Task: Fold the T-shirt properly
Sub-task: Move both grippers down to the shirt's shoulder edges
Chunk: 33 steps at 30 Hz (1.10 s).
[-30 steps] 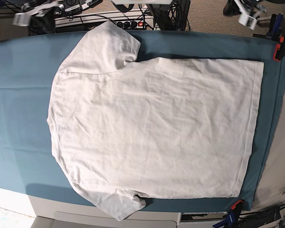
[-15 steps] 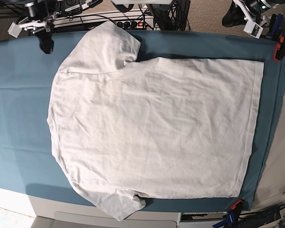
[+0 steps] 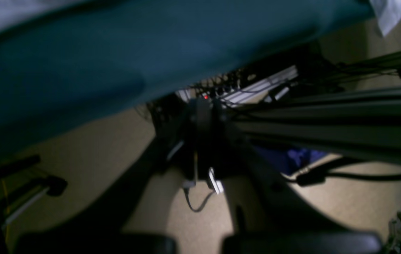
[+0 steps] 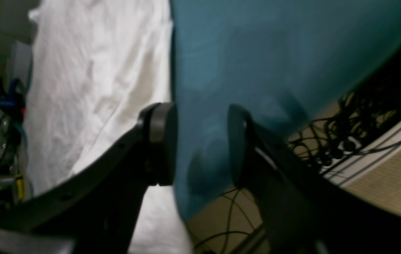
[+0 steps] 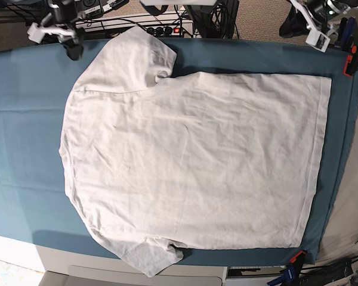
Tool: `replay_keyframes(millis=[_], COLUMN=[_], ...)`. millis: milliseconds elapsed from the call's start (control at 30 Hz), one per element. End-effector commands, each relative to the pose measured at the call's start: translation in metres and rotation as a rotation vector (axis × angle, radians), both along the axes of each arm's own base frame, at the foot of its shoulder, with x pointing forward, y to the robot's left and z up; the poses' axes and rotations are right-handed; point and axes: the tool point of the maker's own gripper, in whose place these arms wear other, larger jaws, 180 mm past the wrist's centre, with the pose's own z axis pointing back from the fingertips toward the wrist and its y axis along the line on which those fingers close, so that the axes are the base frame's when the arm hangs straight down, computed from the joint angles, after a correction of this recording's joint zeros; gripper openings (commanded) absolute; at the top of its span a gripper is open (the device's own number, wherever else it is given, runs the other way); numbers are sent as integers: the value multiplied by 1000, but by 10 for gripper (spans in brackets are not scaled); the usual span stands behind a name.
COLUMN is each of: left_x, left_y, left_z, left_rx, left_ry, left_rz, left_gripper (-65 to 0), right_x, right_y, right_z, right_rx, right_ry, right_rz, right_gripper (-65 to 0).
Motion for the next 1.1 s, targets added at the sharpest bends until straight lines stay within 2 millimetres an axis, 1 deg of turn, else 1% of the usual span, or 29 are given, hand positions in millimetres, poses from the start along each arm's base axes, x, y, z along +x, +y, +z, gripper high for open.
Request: replay_keyframes(millis=[0,200,300,400,500,533,567,600,667,700,733,900,967,1067], left_x=[1,0,0,0,3,5,6,9,16,21,27,65,80,100], left_y=[-1,-1,-1,-1,0,1,2,3,6,8,11,32,38,60], left_z=[5,4,4,4,6,6,7,7,7,7,7,6,8,2], left_rx=[-8,-3,-2,-4,0,10,21,36,70,87,104,208,207,241], left_ry=[-14,-6,-4,-8,-27,-41,-56,-72,-99,-113,-128,-143,-147,-132], left_rz=[-9,-14,-14,-13,-11,-13,-15,-20,-33,-37,-32,35,61,107], left_gripper=[-650,-650,-650,-650,-650,-650,-642,-583,-450,-398,-371,-371,-371,-371], right_x=[2,22,27,28,28,27,27,27,26,26,25,23,23,23], right_y=[2,41,56,67,72,72,73,73,73,73,73,72,71,71], right_z=[4,-2,-5,-8,-11,-11,-12,-12,-13,-13,-14,-17,-17,-17], right_rx=[-4,65,78,79,71,62,49,38,27,25,21,-6,-11,-14], right_ry=[-8,-24,-22,-10,1,4,5,9,16,17,21,39,43,44], right_rz=[10,107,148,182,202,210,223,234,242,243,245,258,261,262], right_gripper=[-410,-410,-410,-410,-419,-466,-550,-649,-650,-650,-650,-650,-650,-650])
